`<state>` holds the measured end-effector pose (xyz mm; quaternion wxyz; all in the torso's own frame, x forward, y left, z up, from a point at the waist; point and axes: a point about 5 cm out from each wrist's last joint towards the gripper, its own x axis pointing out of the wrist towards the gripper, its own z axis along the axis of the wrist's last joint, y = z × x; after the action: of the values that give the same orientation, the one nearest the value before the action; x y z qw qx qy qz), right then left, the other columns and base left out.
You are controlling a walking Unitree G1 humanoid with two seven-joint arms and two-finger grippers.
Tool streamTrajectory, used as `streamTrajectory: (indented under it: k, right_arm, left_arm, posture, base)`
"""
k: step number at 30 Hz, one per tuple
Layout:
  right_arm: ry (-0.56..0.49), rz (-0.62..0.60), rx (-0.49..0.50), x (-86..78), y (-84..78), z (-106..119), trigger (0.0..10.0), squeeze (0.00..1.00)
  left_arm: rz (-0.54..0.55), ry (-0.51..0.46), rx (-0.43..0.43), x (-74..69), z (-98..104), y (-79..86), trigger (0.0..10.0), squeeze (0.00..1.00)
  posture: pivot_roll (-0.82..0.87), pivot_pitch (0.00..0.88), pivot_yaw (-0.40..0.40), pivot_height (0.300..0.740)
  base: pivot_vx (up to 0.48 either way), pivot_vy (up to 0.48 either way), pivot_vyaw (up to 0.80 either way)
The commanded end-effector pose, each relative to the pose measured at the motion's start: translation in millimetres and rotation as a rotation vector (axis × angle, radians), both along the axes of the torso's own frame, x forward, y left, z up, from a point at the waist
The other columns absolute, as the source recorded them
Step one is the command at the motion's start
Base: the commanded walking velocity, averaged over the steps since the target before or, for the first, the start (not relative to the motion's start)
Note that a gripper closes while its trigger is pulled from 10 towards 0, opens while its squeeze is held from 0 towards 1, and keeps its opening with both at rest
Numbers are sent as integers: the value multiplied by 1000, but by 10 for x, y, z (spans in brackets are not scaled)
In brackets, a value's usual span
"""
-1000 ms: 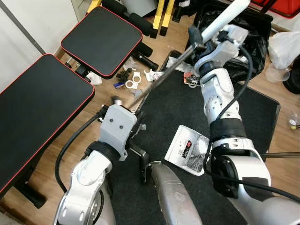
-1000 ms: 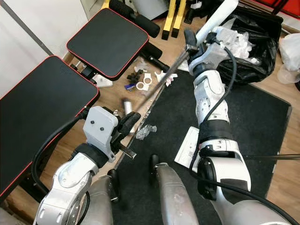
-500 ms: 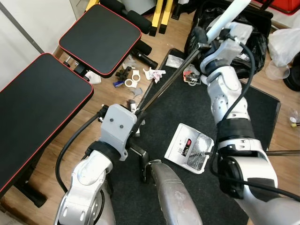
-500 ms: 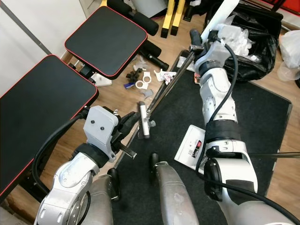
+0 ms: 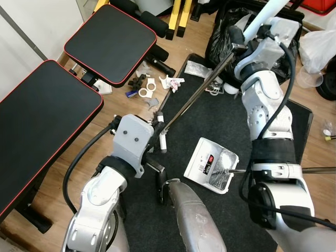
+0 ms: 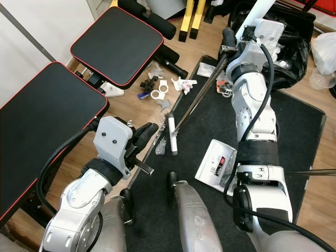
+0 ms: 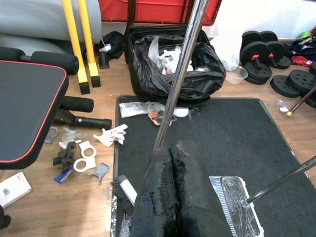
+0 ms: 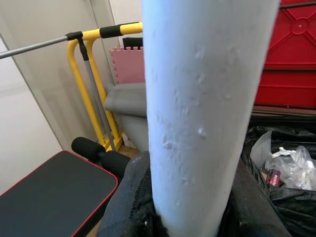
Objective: Sweep floor
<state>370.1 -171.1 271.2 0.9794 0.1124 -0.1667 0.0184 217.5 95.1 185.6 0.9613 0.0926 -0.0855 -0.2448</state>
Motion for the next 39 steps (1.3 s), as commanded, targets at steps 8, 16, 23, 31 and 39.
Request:
streamTrajectory:
  k: [8,16,23,31,39]
  right_arm:
    - [-61,27,46,-135,-4,271,10000,0]
    - [-88,116,199,-170,69,456,10000,0]
    - [24,163,185,-13,264,106,10000,0]
    - [124,43,-84,145,257,-302,10000,0]
    - [108,-3,-177,99,186,-277,10000,0]
  left_arm:
    - [51,20,-13,2,-60,7,10000,0]
    - [51,20,-16,-12,-59,6,10000,0]
    - [51,22,-19,-29,-53,5,10000,0]
    - [54,26,-21,-57,-41,16,10000,0]
    - [54,30,-24,-74,-37,19,10000,0]
  posture:
    - [-127,378,-178,740]
    - [-126,384,-181,740]
    - [-116,396,-183,740]
    - [-103,412,-186,740]
    - [-112,419,-181,740]
  base:
    - [0,0,0]
    - [0,0,0]
    - [0,0,0]
    - [0,0,0]
    - [0,0,0]
